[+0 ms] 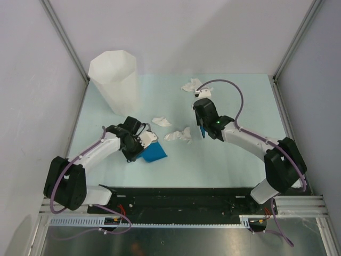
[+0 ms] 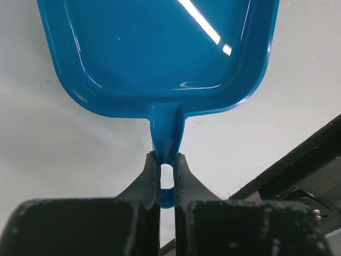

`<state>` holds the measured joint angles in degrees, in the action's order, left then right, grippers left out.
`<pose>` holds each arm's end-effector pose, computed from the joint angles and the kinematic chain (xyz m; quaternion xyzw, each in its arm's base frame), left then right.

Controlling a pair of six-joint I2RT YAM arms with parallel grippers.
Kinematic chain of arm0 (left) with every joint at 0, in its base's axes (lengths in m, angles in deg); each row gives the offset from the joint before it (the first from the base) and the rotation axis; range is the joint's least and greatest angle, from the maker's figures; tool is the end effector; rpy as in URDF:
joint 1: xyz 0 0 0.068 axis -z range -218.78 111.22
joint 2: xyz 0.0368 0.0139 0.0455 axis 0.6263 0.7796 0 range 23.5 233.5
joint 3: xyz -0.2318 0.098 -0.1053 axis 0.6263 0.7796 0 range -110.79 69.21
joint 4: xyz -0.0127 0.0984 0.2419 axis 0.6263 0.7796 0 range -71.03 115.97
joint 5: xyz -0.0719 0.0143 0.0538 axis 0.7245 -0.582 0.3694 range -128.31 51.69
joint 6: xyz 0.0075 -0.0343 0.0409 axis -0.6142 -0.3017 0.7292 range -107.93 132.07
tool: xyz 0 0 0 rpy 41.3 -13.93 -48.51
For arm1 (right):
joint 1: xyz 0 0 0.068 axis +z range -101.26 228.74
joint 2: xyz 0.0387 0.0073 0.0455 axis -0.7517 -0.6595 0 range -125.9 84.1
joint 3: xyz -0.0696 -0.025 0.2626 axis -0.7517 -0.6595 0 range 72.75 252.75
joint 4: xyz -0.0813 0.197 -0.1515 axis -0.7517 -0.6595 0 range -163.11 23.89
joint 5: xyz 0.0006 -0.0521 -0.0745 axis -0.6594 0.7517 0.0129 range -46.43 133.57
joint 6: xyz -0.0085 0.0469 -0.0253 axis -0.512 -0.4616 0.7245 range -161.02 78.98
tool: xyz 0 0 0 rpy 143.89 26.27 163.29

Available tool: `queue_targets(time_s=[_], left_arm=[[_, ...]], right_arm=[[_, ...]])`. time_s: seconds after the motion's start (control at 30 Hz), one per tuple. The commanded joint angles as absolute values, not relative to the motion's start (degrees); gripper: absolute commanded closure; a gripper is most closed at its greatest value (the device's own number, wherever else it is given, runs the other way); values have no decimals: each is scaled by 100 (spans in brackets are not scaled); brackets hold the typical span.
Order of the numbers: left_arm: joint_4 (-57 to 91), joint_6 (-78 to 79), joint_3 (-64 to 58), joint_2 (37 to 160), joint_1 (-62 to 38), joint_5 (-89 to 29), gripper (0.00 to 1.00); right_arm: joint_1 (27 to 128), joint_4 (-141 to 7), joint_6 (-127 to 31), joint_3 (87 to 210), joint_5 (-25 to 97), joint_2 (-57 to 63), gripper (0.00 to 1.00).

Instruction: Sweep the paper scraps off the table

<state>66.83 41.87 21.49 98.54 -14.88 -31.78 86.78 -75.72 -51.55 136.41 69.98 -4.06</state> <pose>0.2041 -0.0949 0.2037 0.4537 0.8800 -0.0498 0.1315 0.2831 0.2014 0.2710 -0.1006 0.8609 0.0037 0.4988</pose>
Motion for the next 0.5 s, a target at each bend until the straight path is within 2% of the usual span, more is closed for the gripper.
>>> queue_targets(time_s=[0.0,0.23,0.33,0.47], left_arm=[[6749,4530,2105,10240,-1452,-2653,100],[6749,4468,1762,10857,-1443,-2557,100],[6740,4521,1613,11015,-1443,-2478,100],[6635,4495,1463,11209,-1443,-2468,100]], right_arm=[[8925,-7201,-4727,13709,7074,-826,100],[9400,-6664,-4981,13823,6204,-1056,100],[9480,-6148,-5418,13823,4908,-1047,100],[9558,-5628,-5842,13823,3998,-986,100]])
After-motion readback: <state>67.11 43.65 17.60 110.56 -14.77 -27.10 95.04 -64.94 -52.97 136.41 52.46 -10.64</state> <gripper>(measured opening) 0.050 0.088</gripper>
